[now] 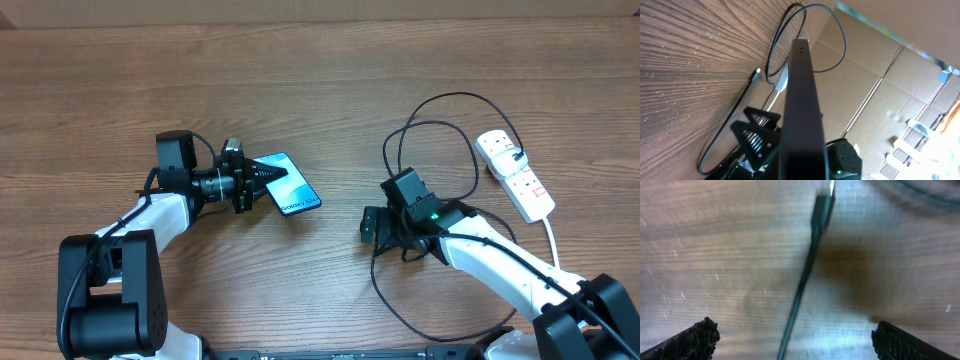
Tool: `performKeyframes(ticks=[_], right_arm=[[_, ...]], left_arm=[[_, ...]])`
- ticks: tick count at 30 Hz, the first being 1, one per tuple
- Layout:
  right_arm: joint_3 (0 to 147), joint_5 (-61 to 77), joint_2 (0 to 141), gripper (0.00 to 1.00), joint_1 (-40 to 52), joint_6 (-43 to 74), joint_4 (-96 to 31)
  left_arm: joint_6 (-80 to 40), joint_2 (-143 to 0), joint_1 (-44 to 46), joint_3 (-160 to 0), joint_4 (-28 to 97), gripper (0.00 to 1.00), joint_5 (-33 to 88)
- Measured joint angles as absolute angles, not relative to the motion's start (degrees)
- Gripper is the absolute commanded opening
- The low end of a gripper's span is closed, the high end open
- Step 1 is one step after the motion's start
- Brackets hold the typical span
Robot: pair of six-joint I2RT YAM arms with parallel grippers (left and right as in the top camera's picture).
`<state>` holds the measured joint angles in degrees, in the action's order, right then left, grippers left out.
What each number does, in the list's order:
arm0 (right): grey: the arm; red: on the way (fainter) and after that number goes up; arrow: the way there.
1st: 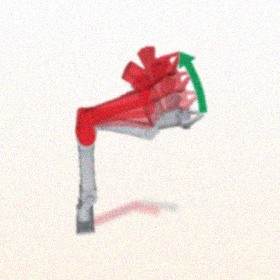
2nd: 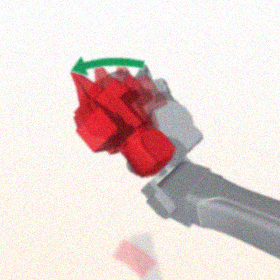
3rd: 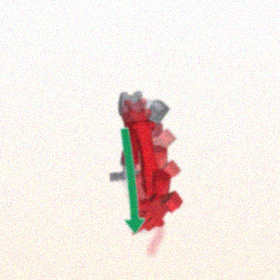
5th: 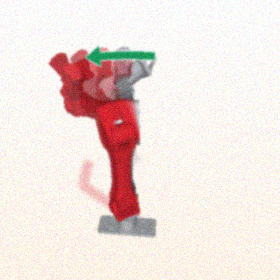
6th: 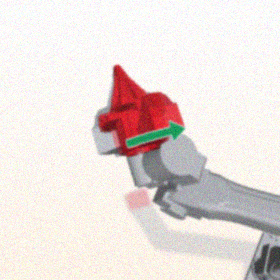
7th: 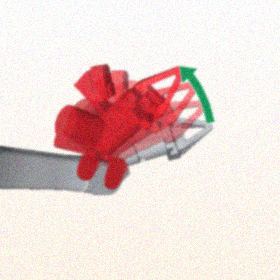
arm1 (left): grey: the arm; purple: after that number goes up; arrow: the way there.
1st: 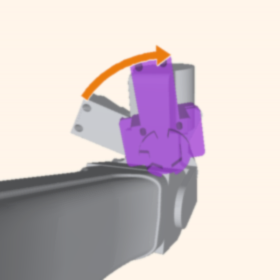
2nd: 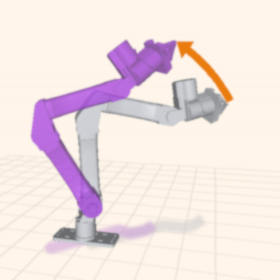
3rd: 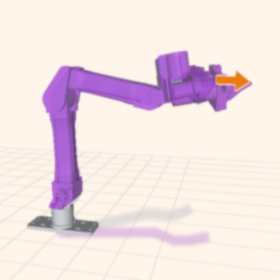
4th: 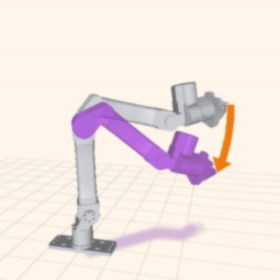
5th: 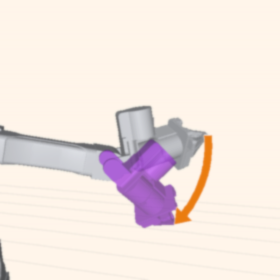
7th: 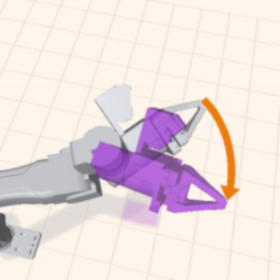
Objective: Plug charger to phone and switch on socket
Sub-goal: 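Reach the right gripper down to the black cable's USB-C end and grasp it, then raise the phone upright with the left gripper and bring the connector below it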
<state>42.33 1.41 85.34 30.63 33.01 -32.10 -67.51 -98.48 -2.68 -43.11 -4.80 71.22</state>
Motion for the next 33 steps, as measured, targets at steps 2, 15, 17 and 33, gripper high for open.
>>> performKeyframes(ticks=[2, 15, 17, 33], right_arm=[[42.3, 0.1, 85.3, 0.79, 30.7, 33.1, -30.4], [43.8, -6.1, 91.8, 0.54, 33.1, 37.5, -27.8], [43.9, -6.7, 92.0, 0.45, 33.1, 38.0, -27.7], [44.2, -5.3, 92.5, 0.04, 33.0, 39.0, -29.2]], left_arm=[[-67.5, -98.5, -2.7, -43.1, -4.8, 0.04, 71.2], [-67.3, -98.5, -2.7, -43.1, -5.9, 0.04, 71.2], [-67.3, -98.5, -2.7, -43.1, -5.9, 0.04, 71.2], [-62.9, -98.5, -2.7, -43.1, -6.3, 0.04, 71.9]])
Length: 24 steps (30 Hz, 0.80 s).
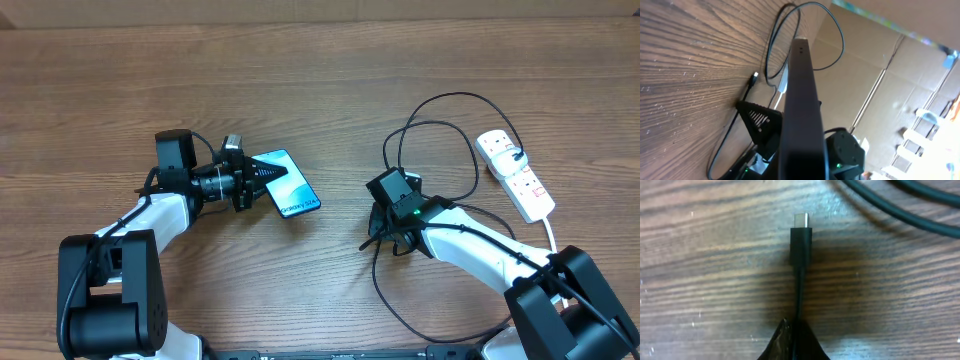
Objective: Plug charger to phone and switch on socket
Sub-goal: 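Raise the phone upright with the left gripper and bring the connector below it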
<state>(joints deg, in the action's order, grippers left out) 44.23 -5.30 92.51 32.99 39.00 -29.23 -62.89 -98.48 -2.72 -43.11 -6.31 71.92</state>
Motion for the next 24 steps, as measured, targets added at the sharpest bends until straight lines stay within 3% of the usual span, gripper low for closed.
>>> performKeyframes(ticks=[7, 12, 17, 24], right_arm=[[44.7, 3.0, 87.5, 0.04, 33.0, 36.0, -35.8], [45.3, 13.8, 74.3, 0.04, 33.0, 32.3, -42.4], [45.8, 24.6, 64.1, 0.04, 33.5, 29.3, -47.4], [45.8, 32.2, 61.3, 0.04, 39.5, 27.1, -44.4]], left_arm=[[-60.9, -98.5, -4.3, -43.2, -16.4, 0.04, 76.6], [-61.9, -99.4, -4.6, -45.5, -24.1, 0.04, 81.3], [-63.0, -100.4, -3.7, -49.8, -25.5, 0.04, 83.5], [-63.0, -101.8, 1.1, -53.8, -25.6, 0.04, 84.3]])
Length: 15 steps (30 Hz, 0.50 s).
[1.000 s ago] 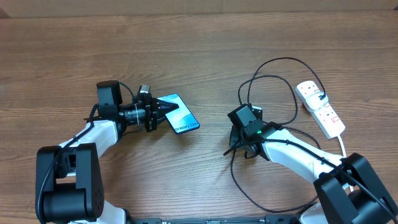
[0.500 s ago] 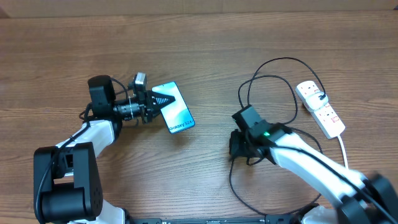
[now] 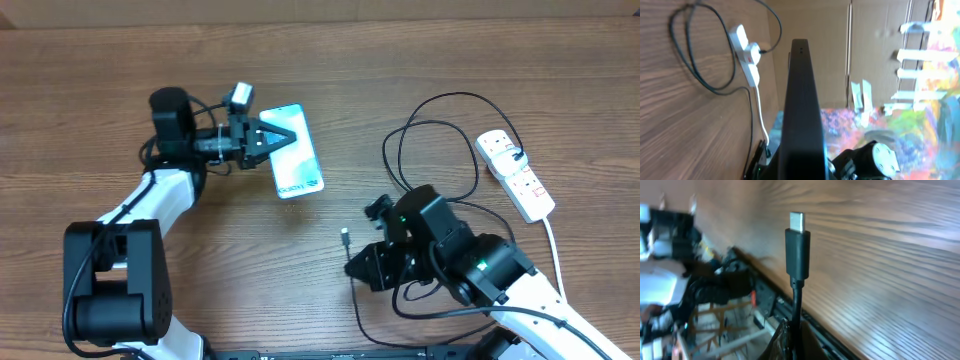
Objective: Plug charger to phone and switch on socket
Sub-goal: 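Raise the phone upright with the left gripper and bring the connector below it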
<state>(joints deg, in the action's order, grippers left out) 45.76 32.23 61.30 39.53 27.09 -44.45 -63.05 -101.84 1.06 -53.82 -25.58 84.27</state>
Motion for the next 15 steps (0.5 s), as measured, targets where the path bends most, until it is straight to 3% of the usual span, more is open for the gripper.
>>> performKeyframes(ticks=[5, 15], right_arm=[[45.8, 34.0, 62.0, 0.04, 43.9, 26.8, -40.0], [45.8, 34.7, 65.6, 0.04, 43.9, 27.9, -33.1]], left_arm=[[-63.0, -104.1, 4.7, -54.5, -26.7, 0.04, 84.8], [-63.0, -105.6, 4.9, -54.5, -27.9, 0.04, 87.0]])
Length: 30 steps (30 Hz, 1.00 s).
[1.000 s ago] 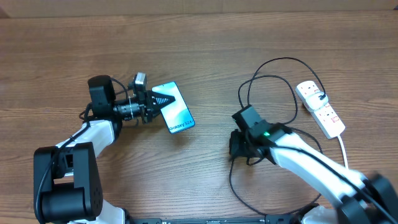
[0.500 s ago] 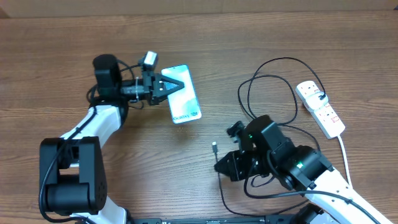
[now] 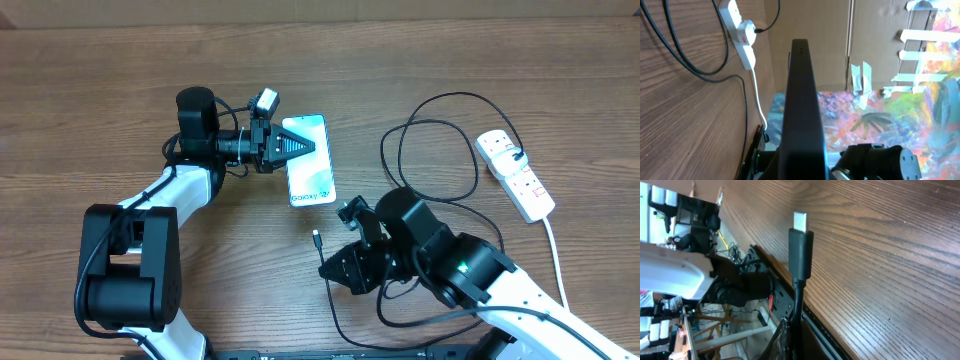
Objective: Plug charger to phone and switch on socket
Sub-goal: 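Raise the phone upright with the left gripper and bring the connector below it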
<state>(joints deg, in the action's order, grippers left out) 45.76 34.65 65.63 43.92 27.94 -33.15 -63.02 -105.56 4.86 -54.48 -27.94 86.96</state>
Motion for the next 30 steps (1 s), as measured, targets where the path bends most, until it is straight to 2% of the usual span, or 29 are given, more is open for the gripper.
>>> performKeyframes(ticks=[9, 16, 30], right_arm=[[45.8, 35.0, 69.5, 0.04, 43.1, 29.9, -27.5], [45.8, 34.9, 69.6, 0.04, 40.1, 32.1, -26.8], [45.8, 34.7, 69.6, 0.04, 40.0, 34.3, -26.1]], left_arm=[[-63.0, -105.6, 4.9, -54.5, -28.0, 0.04, 88.4], [-63.0, -105.6, 4.9, -54.5, -28.1, 0.04, 88.4], [-64.2, -105.6, 4.9, -54.5, -28.1, 0.04, 88.4]])
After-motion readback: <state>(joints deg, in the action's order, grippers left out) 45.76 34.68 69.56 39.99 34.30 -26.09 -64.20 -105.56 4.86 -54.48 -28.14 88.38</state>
